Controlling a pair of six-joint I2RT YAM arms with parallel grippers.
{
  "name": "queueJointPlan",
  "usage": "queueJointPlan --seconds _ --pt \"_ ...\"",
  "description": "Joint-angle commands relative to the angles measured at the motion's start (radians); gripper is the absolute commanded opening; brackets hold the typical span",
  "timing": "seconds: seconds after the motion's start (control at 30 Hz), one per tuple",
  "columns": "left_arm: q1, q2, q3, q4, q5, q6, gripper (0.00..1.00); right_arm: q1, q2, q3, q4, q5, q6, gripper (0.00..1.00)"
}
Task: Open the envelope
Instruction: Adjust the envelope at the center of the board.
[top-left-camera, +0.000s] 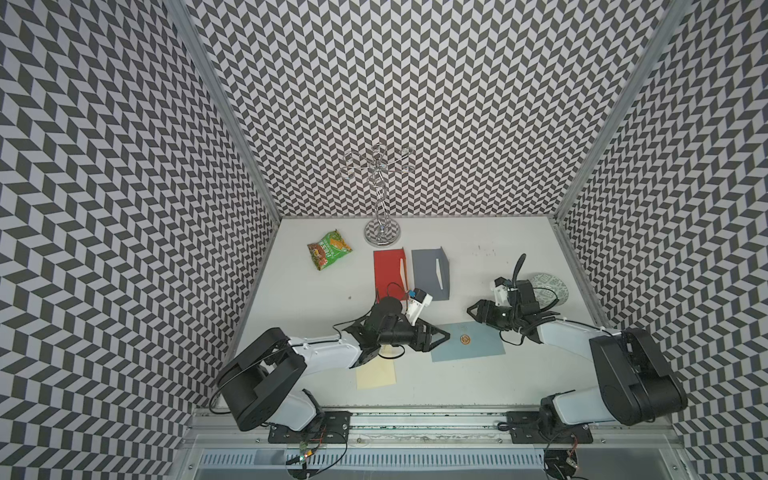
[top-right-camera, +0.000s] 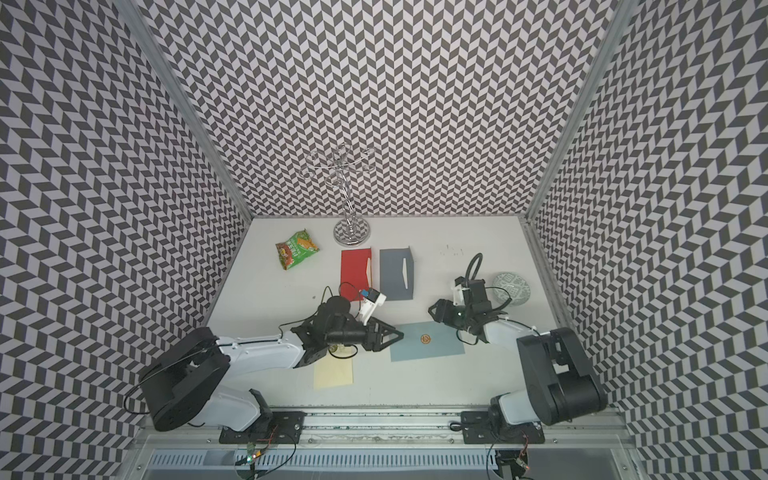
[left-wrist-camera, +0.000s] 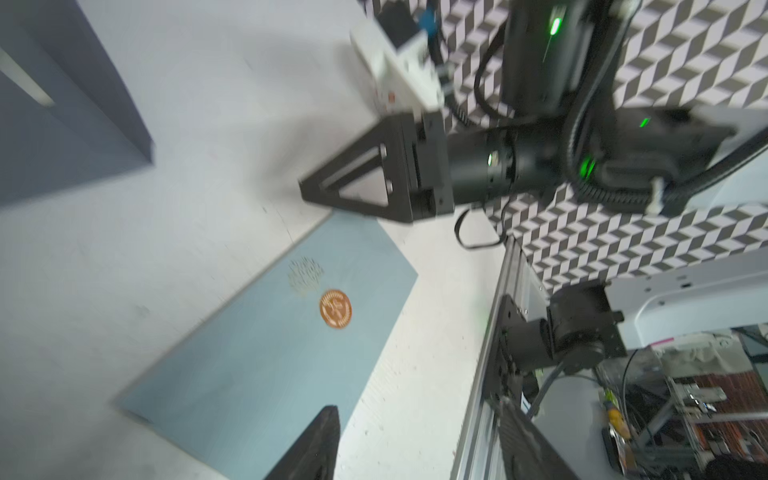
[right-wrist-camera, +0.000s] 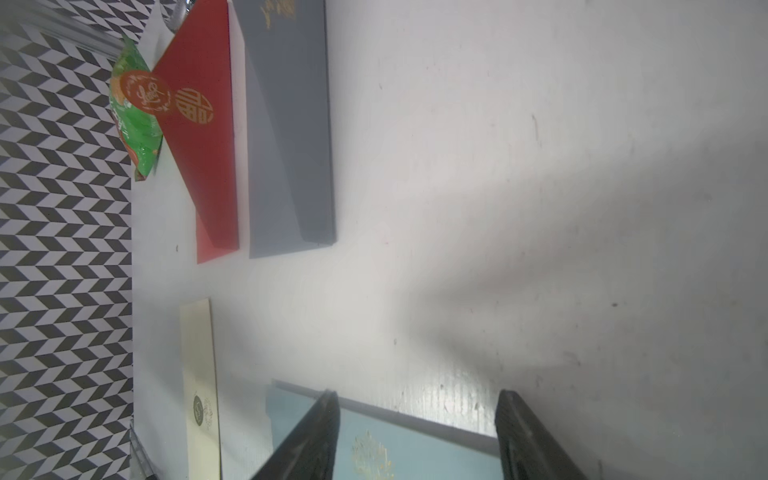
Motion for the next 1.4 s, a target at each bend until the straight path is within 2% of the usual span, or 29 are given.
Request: queueJointPlan --seconds 0.0,0.2,0.47,0.6,0.73,0.97,1.2,1.37 --pt "-0.036 0.079 0.085 -0.07 0.06 0.051 0.63 -0.002 0.013 0.006 0.006 -0.037 -0.022 0.62" --pt "-0.058 0.22 0.164 -0.127 0.115 0.059 0.59 -0.001 -0.004 -0.034 -0.011 -0.022 0.008 0.62" --pt "-0.034 0.316 0.208 -0.215 0.004 0.039 0.55 0.008 -0.13 -0.161 -0.02 -0.022 0.074 0.61" --pt "0.025 0.305 0.16 -0.182 -0.04 0.004 0.55 0.032 -0.187 -0.198 -0.069 -0.029 0.082 0.61" --pt "0.091 0.303 0.128 -0.127 -0.017 -0.032 0.56 0.079 -0.253 -0.233 -0.081 -0.056 0.079 0.61" --pt "0.097 0.281 0.097 -0.085 -0.006 -0.049 0.57 0.094 -0.23 -0.215 -0.079 -0.092 0.045 0.61" --pt "0.097 0.263 0.079 -0.066 0.002 -0.054 0.58 0.086 -0.207 -0.209 -0.033 0.008 0.076 0.58" --pt "0.093 0.279 0.087 -0.043 0.019 -0.062 0.58 0.083 -0.154 -0.223 0.018 -0.048 0.072 0.52"
